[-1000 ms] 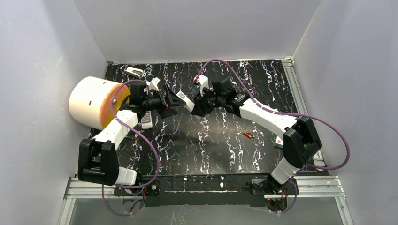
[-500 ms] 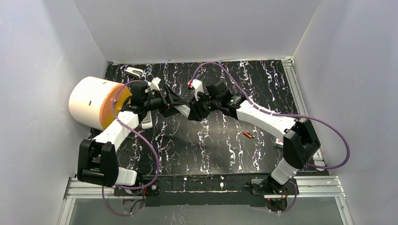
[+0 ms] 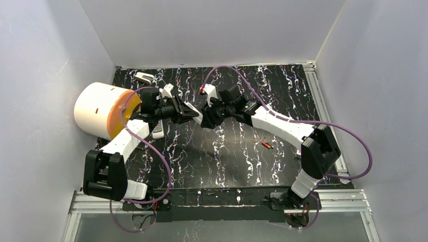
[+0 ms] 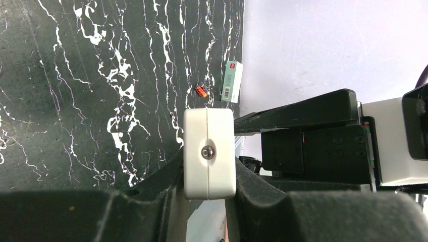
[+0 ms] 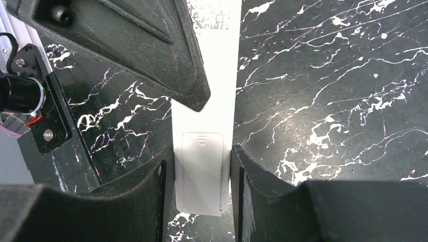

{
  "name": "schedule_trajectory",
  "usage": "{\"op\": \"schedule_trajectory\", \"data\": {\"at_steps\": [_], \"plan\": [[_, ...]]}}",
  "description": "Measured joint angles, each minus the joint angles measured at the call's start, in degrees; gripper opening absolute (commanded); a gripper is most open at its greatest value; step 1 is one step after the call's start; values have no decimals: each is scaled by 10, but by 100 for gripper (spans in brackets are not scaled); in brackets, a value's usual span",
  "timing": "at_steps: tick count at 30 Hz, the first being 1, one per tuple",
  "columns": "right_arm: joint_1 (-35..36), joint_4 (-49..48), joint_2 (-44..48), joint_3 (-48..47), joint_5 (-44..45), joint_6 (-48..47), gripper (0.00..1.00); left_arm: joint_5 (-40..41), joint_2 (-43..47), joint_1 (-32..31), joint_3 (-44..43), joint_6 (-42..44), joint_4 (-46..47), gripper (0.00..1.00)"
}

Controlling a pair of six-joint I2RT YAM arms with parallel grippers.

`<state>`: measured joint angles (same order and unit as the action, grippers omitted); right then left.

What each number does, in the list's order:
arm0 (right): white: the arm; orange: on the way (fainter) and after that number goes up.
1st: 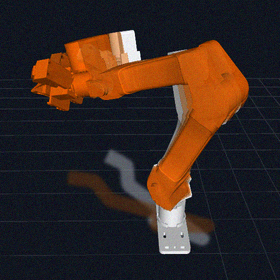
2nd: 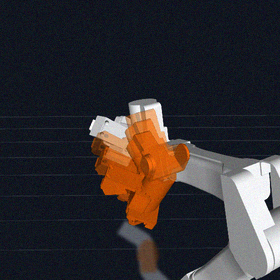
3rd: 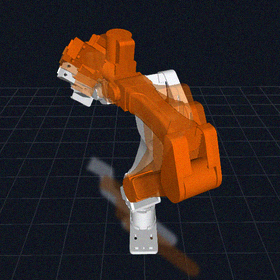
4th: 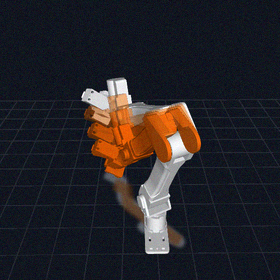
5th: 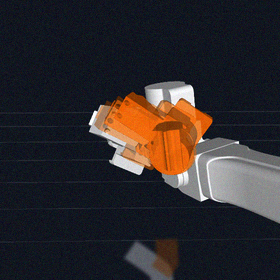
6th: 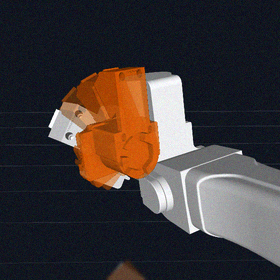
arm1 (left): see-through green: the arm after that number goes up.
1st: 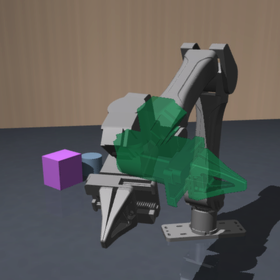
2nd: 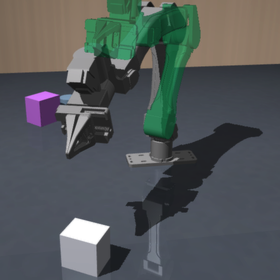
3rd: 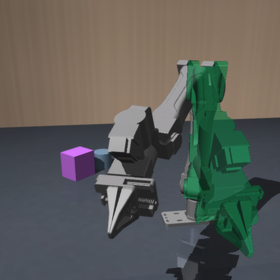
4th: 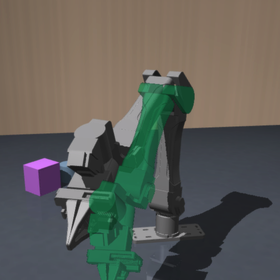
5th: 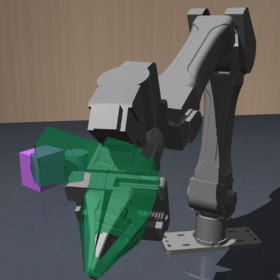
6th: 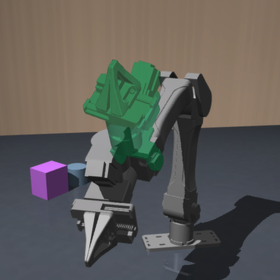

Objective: Load the batteries into the remote control

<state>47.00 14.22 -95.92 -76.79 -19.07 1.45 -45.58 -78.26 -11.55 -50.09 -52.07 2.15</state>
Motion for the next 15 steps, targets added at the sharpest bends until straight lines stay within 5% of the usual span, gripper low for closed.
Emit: {"op": "schedule_trajectory", "data": {"at_steps": [3, 5, 8, 10, 15], "plan": [[0, -7, 5, 4, -2, 3, 25, -6, -2, 1, -5, 5, -2, 0], [-1, -11, 14, 9, -2, 6, 34, -13, -4, 1, -12, 7, -5, 0], [-5, -23, 33, 20, -1, 19, 72, -28, -5, 1, -24, 7, -5, 0], [-13, -51, 49, 40, -5, 49, 84, -38, -5, 1, -33, 6, -4, 0], [-40, -193, 103, 130, -17, 240, 93, -74, -5, -2, -59, 4, 4, 0]]}}
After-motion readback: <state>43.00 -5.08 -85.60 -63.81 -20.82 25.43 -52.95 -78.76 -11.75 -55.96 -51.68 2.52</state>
